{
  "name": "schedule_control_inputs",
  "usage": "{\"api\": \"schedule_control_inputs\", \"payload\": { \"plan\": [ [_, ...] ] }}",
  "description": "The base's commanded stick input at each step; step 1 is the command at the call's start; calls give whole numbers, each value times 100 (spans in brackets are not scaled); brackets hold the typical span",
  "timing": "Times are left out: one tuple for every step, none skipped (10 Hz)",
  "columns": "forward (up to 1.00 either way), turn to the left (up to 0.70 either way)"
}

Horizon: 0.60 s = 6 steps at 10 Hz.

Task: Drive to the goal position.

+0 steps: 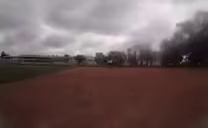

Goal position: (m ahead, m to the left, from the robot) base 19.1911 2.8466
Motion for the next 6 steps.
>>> {"api": "schedule_control_inputs", "payload": {
  "plan": [
    [70,0],
    [70,0],
    [70,0],
    [70,0],
    [70,0],
    [70,0]
  ]
}}
